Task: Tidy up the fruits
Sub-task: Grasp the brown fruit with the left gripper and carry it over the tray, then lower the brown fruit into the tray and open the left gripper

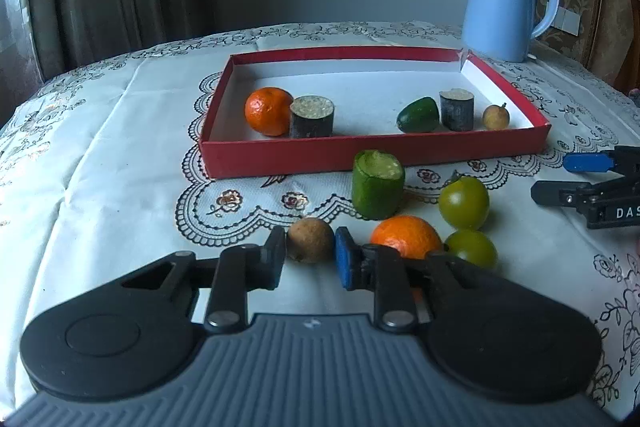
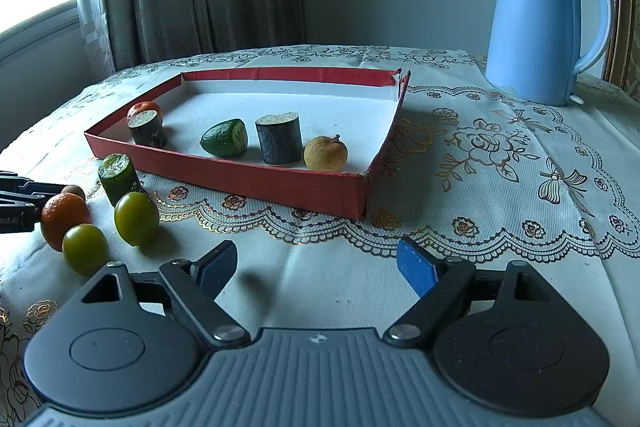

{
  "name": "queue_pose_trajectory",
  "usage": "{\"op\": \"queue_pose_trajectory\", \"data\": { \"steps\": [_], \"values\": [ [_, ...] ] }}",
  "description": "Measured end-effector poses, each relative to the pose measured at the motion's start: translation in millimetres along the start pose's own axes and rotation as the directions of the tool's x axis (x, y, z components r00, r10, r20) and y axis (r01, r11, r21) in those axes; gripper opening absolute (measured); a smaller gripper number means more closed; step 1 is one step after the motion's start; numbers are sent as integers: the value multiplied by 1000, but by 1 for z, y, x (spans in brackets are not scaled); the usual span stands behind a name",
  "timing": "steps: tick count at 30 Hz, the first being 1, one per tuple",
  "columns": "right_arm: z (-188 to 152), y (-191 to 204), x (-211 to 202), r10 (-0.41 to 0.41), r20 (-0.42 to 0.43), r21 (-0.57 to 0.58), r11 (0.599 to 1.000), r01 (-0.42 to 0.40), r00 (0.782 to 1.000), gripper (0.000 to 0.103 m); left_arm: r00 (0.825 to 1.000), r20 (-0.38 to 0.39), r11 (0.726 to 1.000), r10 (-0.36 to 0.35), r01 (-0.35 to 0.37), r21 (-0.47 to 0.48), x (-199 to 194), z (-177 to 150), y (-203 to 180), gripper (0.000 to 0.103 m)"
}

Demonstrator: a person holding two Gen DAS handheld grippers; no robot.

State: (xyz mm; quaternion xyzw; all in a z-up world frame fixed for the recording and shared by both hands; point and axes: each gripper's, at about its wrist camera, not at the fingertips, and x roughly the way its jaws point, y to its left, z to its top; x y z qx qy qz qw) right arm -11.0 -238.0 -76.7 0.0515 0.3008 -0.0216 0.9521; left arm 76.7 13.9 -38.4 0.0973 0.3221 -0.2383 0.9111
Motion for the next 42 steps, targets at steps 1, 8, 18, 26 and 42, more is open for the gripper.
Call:
{"op": "queue_pose_trajectory", "data": {
  "steps": [1, 8, 18, 26, 42],
  "values": [
    [0, 0, 0, 0, 0, 0, 1000, 0, 1000, 87, 1000, 2, 1000, 4, -4, 1, 0, 0, -1, 24],
    [0, 1, 0, -2, -2, -4, 1000, 2, 1000, 88, 999, 20, 999, 30, -29, -16, -5, 5, -3, 24],
    [-1, 2, 1, -5, -5, -11, 1000, 4, 1000, 88, 995, 102, 998, -16, 22, -60, -11, 41, -6, 24],
    [-1, 2, 1, -5, -5, -12, 1000, 5, 1000, 88, 993, 101, 997, -54, 59, -50, 17, 70, -25, 24],
    [-1, 3, 2, -11, -10, -24, 1000, 11, 1000, 89, 1000, -12, 1000, -1, 0, -31, 88, 97, -39, 24]
  ]
}}
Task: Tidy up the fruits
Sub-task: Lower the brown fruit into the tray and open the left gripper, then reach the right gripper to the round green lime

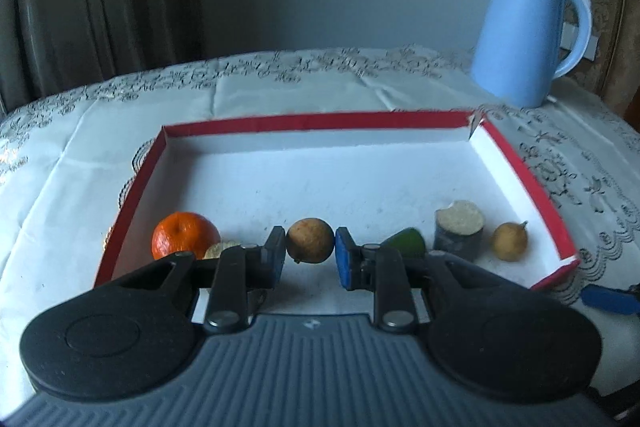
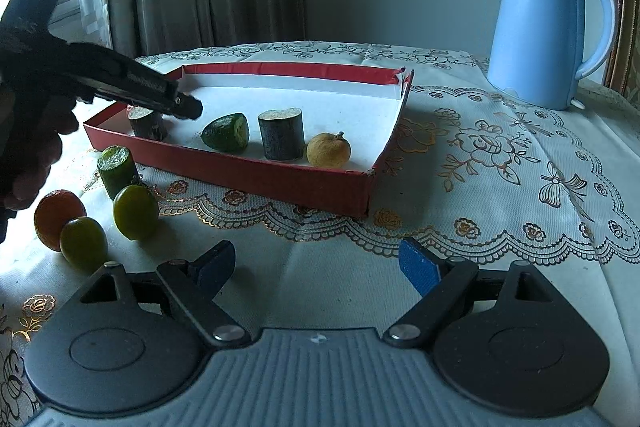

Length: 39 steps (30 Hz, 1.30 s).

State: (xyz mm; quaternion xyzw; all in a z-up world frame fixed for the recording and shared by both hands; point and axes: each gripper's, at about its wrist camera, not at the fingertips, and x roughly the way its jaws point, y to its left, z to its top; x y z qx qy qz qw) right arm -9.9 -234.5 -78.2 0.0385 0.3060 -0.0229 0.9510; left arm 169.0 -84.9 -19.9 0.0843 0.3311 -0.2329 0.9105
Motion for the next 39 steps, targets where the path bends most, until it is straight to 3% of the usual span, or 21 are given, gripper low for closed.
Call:
{"op": "queue_pose_trajectory", "data": {
  "steps": [4, 9, 13, 15, 19, 24, 27, 30, 35, 39],
  "values": [
    [0, 2, 1, -4, -2, -7, 1000, 4, 1000, 90, 1000, 5, 1000, 1, -1, -12, 0, -1, 2, 27],
    [0, 1, 0, -4, -3, -9, 1000, 4, 1000, 90, 1000, 10, 1000, -13, 13, -9, -7, -1, 2, 44],
    [0, 2, 1, -2, -4, -11, 1000, 2, 1000, 91, 997, 76, 1000, -5, 6, -15, -32, -5, 4, 55],
    [0, 2, 1, -3, -4, -12, 1000, 3, 1000, 91, 991, 133, 1000, 20, -17, -24, -51, -9, 8, 70],
    [0, 3, 1, -3, -4, -12, 1000, 3, 1000, 91, 970, 231, 996, 74, -61, -67, -89, -27, 21, 78],
    [-1, 3, 1, -3, -5, -13, 1000, 3, 1000, 91, 946, 258, 977, 197, -166, -135, -117, -58, 40, 98],
    [0, 3, 1, -3, -5, -13, 1000, 3, 1000, 91, 930, 234, 953, 284, -246, -178, -123, -77, 55, 101],
    [-1, 3, 1, -5, -5, -15, 1000, 5, 1000, 91, 926, 185, 931, 329, -286, -226, -123, -92, 71, 101],
    [-1, 4, 1, -7, -7, -19, 1000, 7, 1000, 91, 928, 98, 907, 360, -323, -271, -111, -104, 86, 101],
    [-1, 3, 0, -4, -4, -16, 1000, 3, 1000, 91, 934, 66, 909, 350, -322, -264, -106, -108, 89, 102]
  ]
}}
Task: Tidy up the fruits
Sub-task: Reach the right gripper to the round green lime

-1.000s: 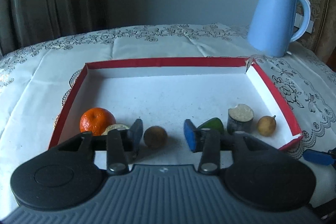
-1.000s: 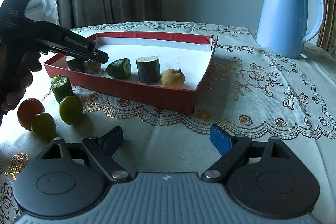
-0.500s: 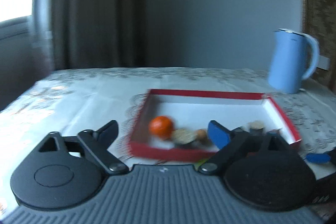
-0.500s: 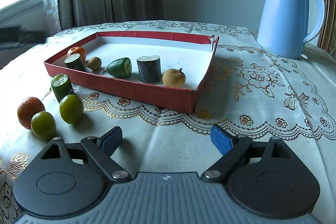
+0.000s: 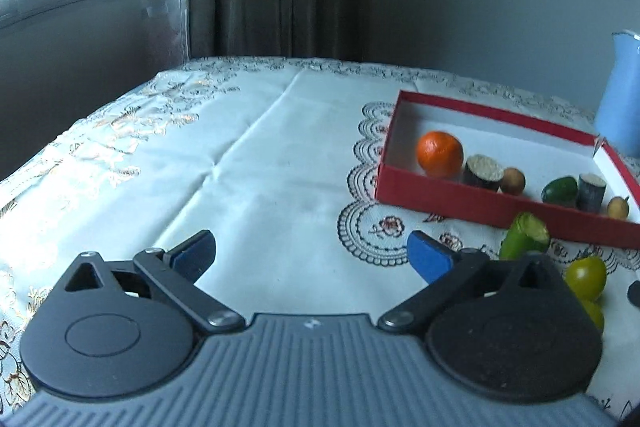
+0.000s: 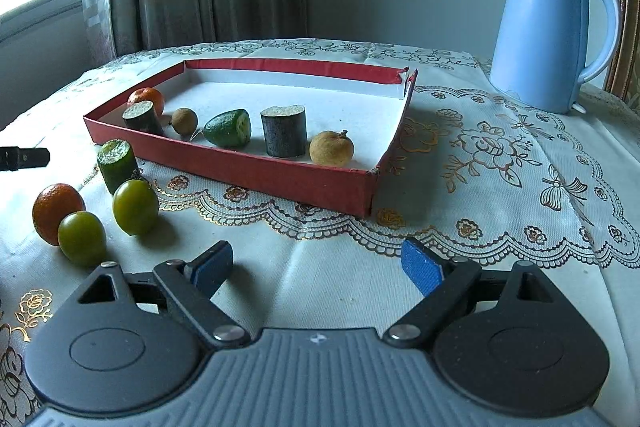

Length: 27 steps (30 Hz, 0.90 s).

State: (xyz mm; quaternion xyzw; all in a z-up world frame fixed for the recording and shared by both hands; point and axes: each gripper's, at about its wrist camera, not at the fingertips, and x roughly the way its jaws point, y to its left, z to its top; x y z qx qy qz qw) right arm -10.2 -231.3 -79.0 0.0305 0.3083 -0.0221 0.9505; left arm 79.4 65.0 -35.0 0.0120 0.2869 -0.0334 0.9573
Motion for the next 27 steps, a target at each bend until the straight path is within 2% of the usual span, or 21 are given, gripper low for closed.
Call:
{"op": "queue_pose_trajectory", "data": {
  "steps": [6, 10, 14, 17, 25, 27],
  "values": [
    [0, 1, -3, 2, 14, -7, 1000, -1, 1000, 92, 1000, -20, 1000, 13, -12, 27, 3, -5, -3, 103],
    [0, 5, -5, -13, 30, -26, 1000, 14, 999, 92, 998, -61, 999, 24, -22, 27, 11, -5, -3, 103],
    [3, 10, -9, 61, 28, 11, 998, -62, 998, 92, 992, -123, 1000, 17, -14, 23, 20, -4, -2, 103],
    [7, 21, -12, 137, 36, 28, 990, -138, 990, 92, 993, -119, 1000, 19, -16, 26, 20, -5, -2, 103],
    [21, 52, -10, 166, 52, -46, 985, -164, 985, 91, 992, -124, 1000, 9, -7, 14, 20, -5, 0, 103],
    [23, 59, -6, 169, 45, -63, 984, -167, 985, 86, 992, -124, 1000, 9, -7, 13, 20, -5, 0, 103]
  ]
}}
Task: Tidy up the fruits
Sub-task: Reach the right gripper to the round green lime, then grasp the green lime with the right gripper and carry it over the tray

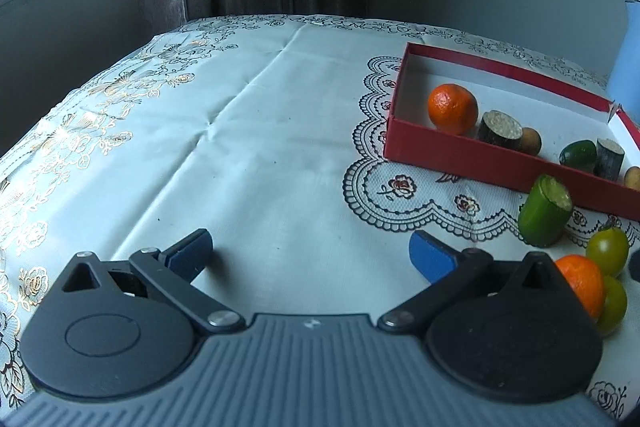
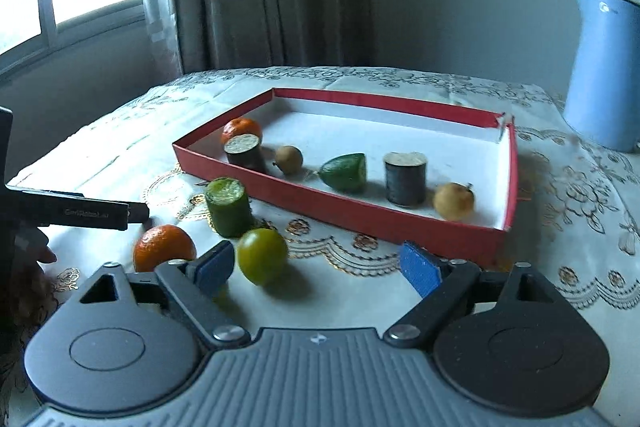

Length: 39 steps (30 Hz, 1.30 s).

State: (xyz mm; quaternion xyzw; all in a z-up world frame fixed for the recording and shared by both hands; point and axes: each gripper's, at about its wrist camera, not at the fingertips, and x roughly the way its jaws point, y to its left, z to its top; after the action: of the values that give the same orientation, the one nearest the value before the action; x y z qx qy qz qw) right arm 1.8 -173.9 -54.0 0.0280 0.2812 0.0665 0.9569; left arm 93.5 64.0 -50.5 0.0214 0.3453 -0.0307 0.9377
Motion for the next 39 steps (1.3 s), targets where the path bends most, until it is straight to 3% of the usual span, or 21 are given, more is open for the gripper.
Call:
{"op": "queue_pose_trajectory", "data": {
  "steps": [3, 5, 15, 22, 31, 39],
  "values": [
    [3, 5, 5, 13, -5, -5, 1000, -13, 1000, 82, 1000, 0, 1000, 1, -1, 1, 0, 0, 0, 103],
    [5, 9, 9, 4, -10, -18, 1000, -4, 1000, 73, 1000, 0, 1000, 1, -1, 0, 0, 0, 0, 103],
    [6, 21, 20, 22, -26, -42, 999, -23, 999, 57, 1000, 1, 1000, -1, 1, 0, 0, 0, 0, 103],
    [8, 28, 22, 64, -30, -52, 996, -66, 997, 32, 1000, 2, 1000, -1, 1, 0, 0, 0, 0, 103],
    [4, 25, 14, 29, 1, -50, 998, -29, 1000, 31, 1000, 2, 1000, -2, 2, 0, 0, 0, 0, 103],
    [10, 8, -16, -57, 131, -40, 997, 63, 990, 31, 1000, 3, 1000, -2, 2, 0, 0, 0, 0, 103]
  ]
}}
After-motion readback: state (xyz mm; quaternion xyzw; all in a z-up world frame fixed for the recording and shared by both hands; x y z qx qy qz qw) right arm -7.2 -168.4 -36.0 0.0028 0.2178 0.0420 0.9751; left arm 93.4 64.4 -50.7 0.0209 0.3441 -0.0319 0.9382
